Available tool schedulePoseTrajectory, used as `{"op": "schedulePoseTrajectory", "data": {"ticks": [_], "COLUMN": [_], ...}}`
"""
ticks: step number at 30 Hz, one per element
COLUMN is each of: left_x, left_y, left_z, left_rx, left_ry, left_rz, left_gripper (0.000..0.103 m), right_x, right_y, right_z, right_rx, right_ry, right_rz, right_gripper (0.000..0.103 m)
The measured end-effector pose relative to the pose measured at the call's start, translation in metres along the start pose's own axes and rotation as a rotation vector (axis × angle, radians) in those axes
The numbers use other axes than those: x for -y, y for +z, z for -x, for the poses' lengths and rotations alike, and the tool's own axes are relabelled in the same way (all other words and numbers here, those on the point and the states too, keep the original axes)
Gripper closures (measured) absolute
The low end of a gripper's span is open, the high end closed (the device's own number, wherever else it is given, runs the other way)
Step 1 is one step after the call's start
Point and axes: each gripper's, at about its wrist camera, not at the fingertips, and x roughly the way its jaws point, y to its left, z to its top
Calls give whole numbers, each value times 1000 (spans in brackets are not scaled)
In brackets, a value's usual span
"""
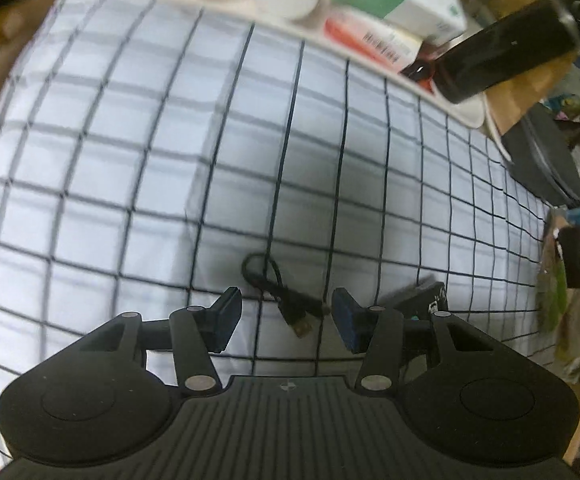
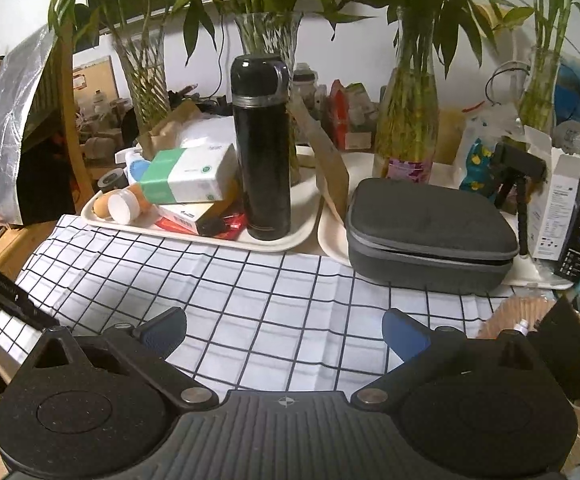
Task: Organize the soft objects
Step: 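Move both tools out of the box toward the black cable on the cloth, then grasp the black cable with the left tool while the right tool grasps the black packet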
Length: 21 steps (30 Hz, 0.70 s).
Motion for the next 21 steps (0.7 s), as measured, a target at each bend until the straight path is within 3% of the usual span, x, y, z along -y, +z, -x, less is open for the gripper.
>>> {"op": "schedulePoseTrajectory", "data": {"ticks": [2,8,12,17,21], "left_x": [2,19,21,25,29], "left_y": [1,-3,-2,-1,1], "left_z": [-7,-17,-18,-13,-2], "left_rx": [-14,19,27,70,125], "left_ry": [-7,76,51,63,30], "left_rz": [7,-84,-107,-143,-157], "left_gripper": [55,58,77,80,80], "right_x": [-1,-8,-12,-14,-13], "right_y": [2,7,8,11,13], "right_z": [-6,-18,-22,-25,-30], "right_rx": [-4,-19,-23,-22,-29], "right_ry": [4,13,20,26,28], "right_rz": [5,43,63,75,81], "right_gripper": [0,0,0,0,0]}}
